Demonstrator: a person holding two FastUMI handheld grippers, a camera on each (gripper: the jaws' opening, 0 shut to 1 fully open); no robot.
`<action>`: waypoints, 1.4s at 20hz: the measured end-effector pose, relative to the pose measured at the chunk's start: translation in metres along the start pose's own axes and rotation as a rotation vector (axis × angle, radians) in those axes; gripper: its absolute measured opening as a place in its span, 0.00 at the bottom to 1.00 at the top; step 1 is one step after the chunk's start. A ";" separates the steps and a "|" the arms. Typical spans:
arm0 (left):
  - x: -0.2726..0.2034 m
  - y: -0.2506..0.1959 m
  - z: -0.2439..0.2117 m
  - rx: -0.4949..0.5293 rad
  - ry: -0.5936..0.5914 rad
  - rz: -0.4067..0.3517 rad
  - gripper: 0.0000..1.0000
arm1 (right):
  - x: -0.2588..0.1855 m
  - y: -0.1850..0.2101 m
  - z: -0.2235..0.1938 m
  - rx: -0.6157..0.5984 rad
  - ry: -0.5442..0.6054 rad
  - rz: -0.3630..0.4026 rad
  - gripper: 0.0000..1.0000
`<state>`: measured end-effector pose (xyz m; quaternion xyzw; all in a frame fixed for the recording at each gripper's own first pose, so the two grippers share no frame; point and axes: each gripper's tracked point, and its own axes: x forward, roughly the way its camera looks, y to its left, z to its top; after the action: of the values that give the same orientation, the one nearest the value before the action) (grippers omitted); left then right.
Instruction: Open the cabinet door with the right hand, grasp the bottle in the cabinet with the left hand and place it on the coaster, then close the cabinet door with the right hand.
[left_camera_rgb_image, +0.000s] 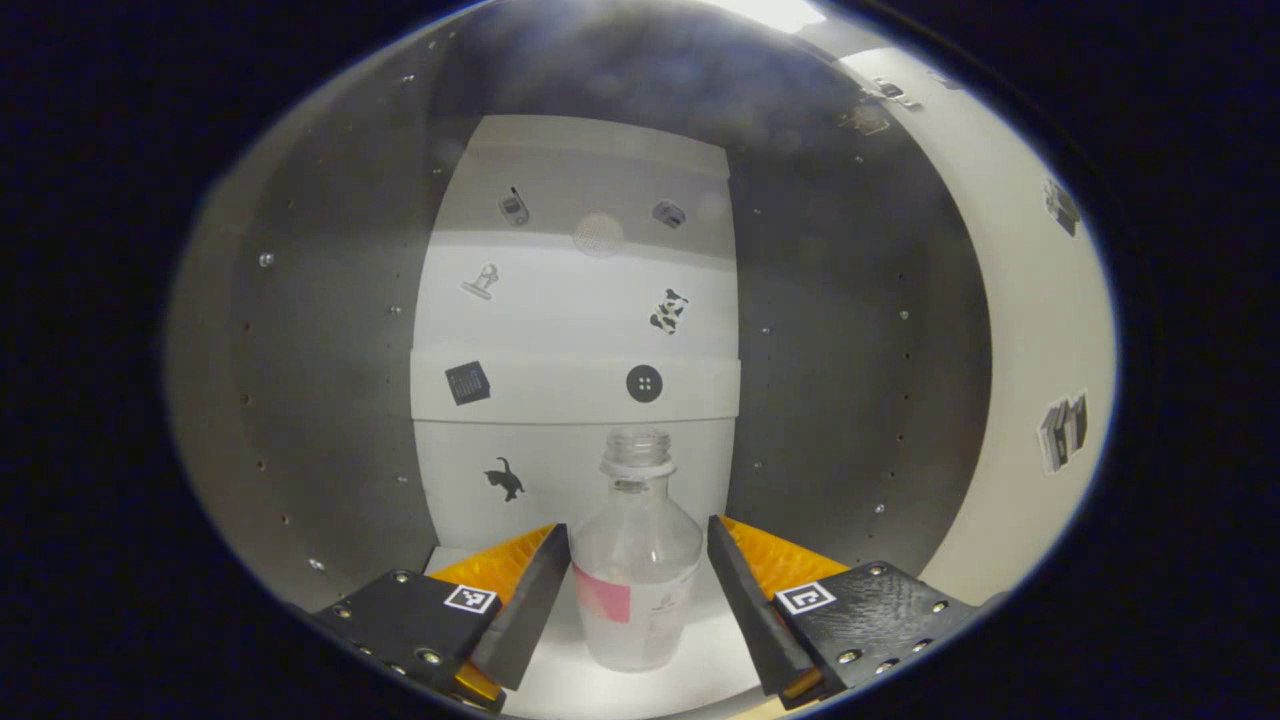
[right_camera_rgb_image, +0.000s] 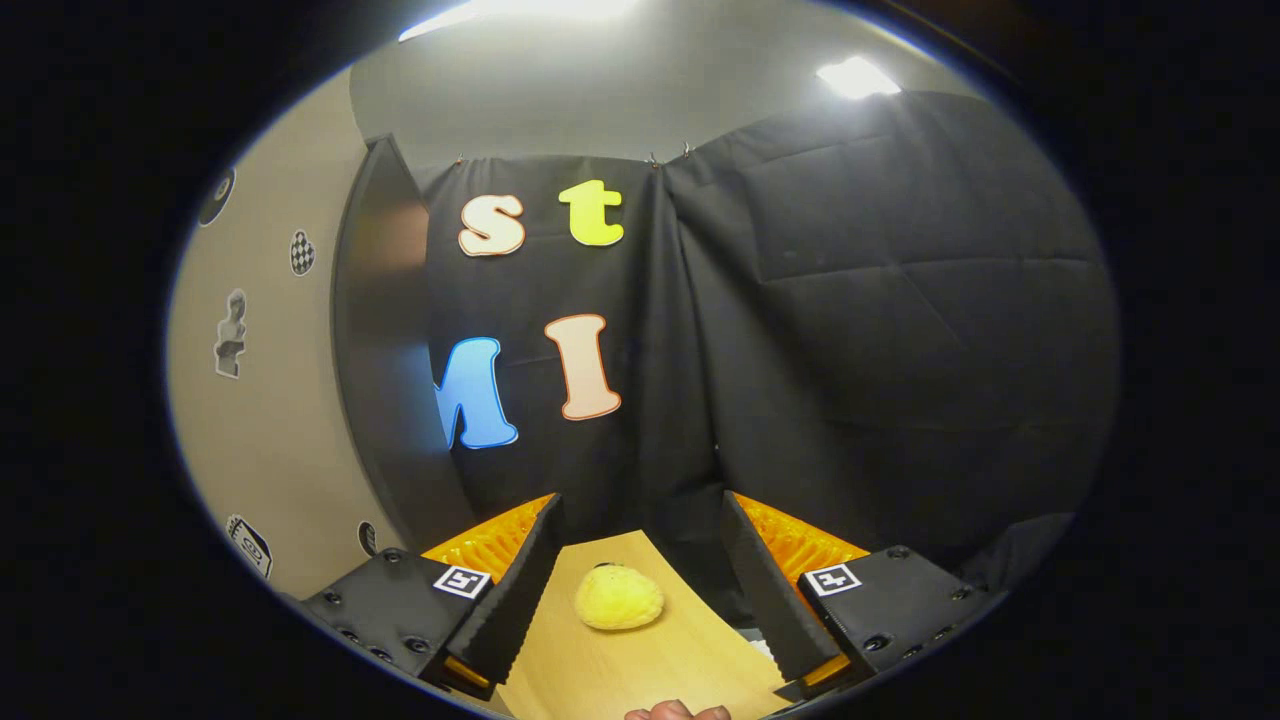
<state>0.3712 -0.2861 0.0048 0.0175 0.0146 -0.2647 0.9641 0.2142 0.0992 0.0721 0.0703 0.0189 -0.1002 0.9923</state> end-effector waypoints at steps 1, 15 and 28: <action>0.002 -0.002 -0.003 -0.004 0.003 -0.003 0.85 | 0.002 -0.002 0.000 0.022 -0.011 0.002 0.98; -0.031 -0.012 0.012 -0.041 -0.030 0.012 0.73 | 0.034 -0.025 -0.010 -0.080 -0.029 0.004 0.98; -0.254 -0.002 0.013 -0.011 -0.058 0.045 0.71 | -0.027 0.026 -0.017 -0.054 -0.048 0.167 0.98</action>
<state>0.1524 -0.1593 0.0269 0.0049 -0.0124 -0.2434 0.9698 0.1923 0.1327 0.0600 0.0426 -0.0079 -0.0183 0.9989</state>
